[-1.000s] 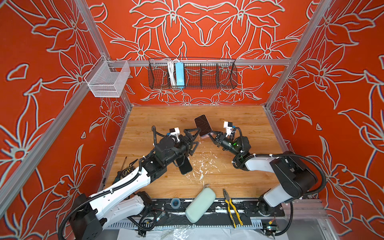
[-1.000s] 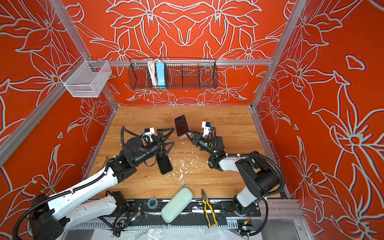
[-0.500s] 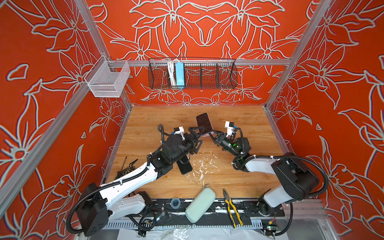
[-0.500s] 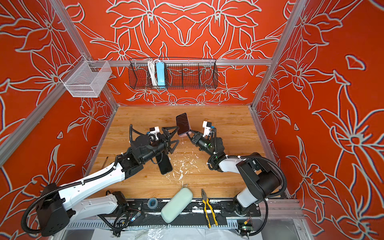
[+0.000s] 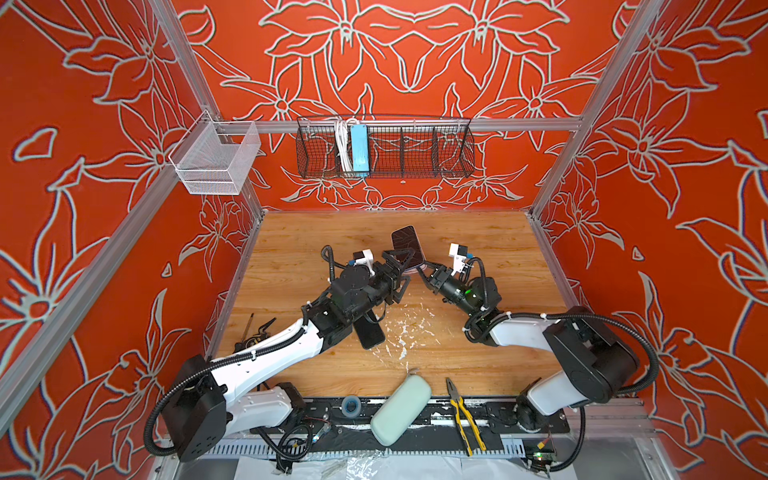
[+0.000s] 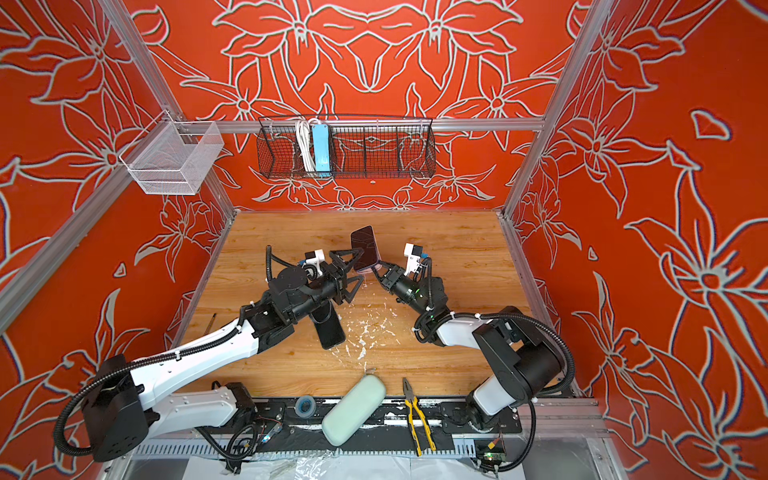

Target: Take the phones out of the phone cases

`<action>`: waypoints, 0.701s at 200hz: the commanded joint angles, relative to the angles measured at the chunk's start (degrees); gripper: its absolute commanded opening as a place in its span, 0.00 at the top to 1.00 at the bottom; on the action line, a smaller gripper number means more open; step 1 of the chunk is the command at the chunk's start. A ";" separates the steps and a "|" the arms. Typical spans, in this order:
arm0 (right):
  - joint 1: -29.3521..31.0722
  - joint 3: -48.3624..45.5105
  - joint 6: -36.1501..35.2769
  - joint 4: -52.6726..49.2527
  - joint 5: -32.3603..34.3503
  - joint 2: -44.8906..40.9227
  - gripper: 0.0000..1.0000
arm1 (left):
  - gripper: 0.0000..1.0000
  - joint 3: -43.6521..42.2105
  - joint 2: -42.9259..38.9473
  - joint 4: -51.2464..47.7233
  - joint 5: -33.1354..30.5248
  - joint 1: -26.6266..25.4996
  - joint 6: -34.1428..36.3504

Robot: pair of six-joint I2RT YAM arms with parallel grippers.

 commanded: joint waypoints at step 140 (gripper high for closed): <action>1.90 -1.53 -2.37 4.17 1.59 -5.34 0.99 | 0.02 0.73 2.69 4.60 -3.41 -0.41 0.46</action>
